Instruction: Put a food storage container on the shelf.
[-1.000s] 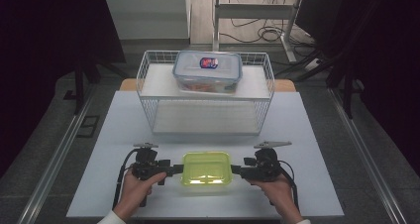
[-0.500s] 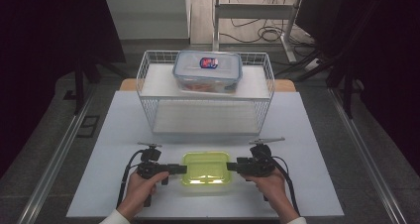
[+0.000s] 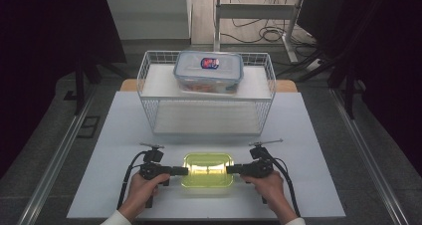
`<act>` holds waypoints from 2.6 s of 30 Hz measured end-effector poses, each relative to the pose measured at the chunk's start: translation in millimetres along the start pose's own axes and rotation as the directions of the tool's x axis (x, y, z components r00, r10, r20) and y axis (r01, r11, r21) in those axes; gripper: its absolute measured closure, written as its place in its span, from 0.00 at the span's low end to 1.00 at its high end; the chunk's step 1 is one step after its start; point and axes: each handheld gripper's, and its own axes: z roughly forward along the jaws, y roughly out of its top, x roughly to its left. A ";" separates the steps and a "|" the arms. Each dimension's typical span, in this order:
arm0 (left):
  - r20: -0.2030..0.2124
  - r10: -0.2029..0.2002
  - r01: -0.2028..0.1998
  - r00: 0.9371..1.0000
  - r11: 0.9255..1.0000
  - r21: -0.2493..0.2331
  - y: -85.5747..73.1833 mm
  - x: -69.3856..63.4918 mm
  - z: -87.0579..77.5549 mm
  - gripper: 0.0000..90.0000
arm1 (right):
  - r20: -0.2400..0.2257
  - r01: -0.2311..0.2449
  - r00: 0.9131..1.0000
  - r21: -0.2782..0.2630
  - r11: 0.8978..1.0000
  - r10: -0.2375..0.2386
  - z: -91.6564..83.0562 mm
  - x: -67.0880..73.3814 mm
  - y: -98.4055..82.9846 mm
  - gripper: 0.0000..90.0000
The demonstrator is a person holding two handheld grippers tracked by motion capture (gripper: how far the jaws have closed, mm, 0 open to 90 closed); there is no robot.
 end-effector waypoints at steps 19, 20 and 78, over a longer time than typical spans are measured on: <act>0.069 0.030 -0.027 0.997 0.999 -0.038 -5.4 0.2 -9.1 0.90 | -0.036 -0.003 0.999 -0.078 0.997 0.000 -13.9 8.9 -2.3 0.88; 0.074 0.036 -0.032 0.997 0.999 -0.042 -5.1 -0.7 -11.2 0.90 | -0.042 0.002 0.999 -0.080 0.997 -0.005 -15.7 10.7 -1.8 0.88; 0.060 0.260 -0.245 0.964 0.951 -0.188 70.1 -75.0 -95.0 0.90 | -0.075 0.197 0.970 -0.302 0.933 -0.230 -88.9 82.1 58.6 0.88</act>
